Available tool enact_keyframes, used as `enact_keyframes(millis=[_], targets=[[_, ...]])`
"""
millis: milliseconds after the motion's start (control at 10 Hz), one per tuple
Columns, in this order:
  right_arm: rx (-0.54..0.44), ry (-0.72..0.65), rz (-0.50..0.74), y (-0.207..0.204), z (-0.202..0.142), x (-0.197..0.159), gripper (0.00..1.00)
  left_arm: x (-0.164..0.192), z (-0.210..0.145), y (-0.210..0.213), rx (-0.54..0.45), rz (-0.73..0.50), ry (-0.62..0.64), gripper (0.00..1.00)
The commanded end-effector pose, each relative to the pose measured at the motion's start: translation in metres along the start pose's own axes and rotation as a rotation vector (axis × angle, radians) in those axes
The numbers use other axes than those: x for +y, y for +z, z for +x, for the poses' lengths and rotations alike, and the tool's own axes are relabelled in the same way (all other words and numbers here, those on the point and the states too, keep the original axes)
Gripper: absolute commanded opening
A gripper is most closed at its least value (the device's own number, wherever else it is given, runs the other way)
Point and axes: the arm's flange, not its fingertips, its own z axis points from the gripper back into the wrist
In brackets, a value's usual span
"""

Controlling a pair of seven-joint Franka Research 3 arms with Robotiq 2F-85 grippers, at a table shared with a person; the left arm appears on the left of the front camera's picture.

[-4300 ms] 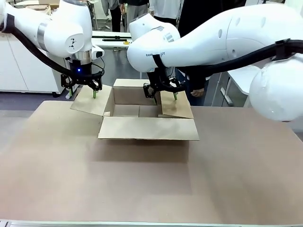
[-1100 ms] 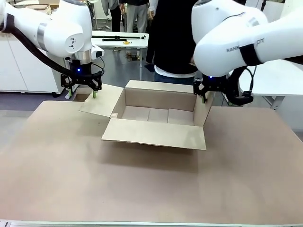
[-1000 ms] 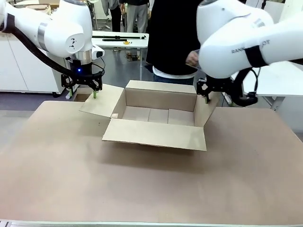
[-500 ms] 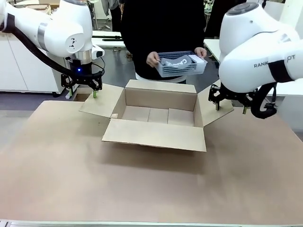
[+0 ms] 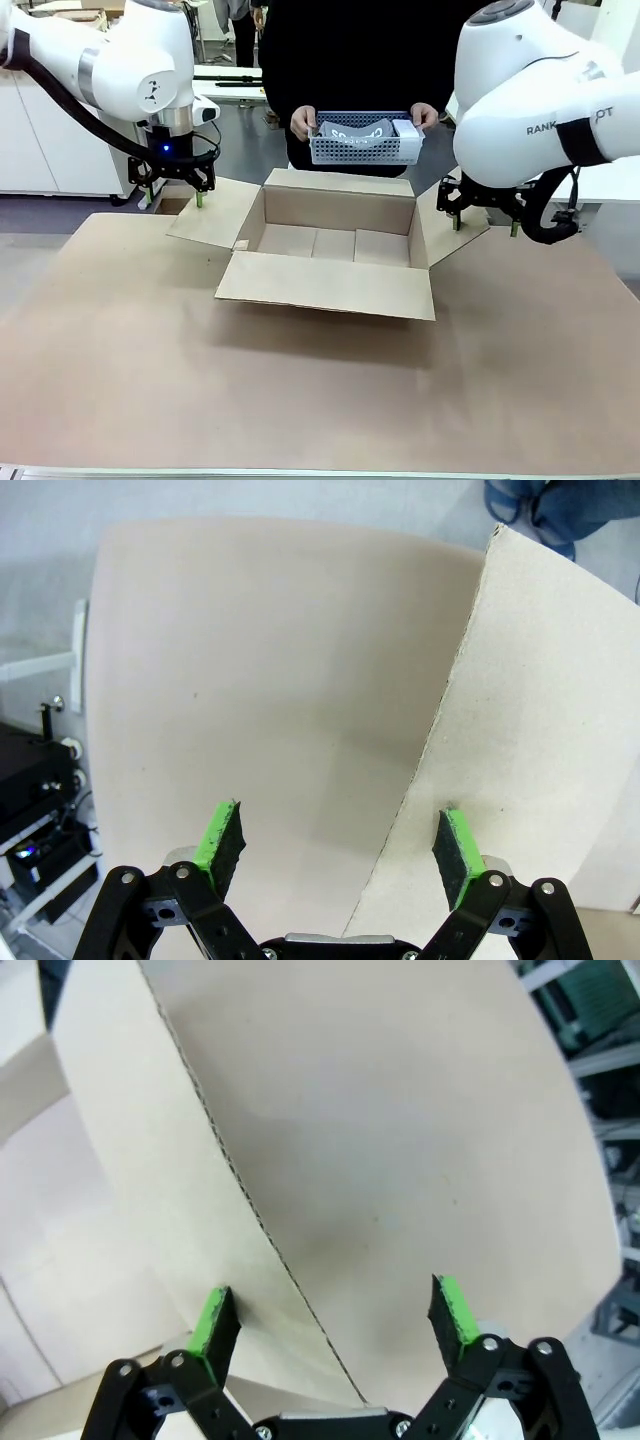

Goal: Pack the gift set into the box.
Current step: Place both hands on the side flaps of the Package Box and spread them outward, then lift both hands away from the flaps of the Package Box.

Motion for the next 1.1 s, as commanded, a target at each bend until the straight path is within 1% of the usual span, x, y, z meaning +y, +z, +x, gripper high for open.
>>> enact_keyframes(millis=[0, 100, 1000], targets=[[0.010, 0.084, -0.022, -0.017, 0.011, 0.027, 1.00, 0.002, 0.000, 0.000, -0.013, 0.018, 0.006, 1.00], [0.000, 0.000, 0.000, 0.000, 0.000, 0.000, 1.00, 0.002, 0.000, 0.000, -0.013, 0.018, 0.006, 1.00], [0.000, 0.000, 0.000, 0.000, 0.000, 0.000, 1.00, 0.002, 0.000, 0.000, -0.013, 0.018, 0.006, 1.00]])
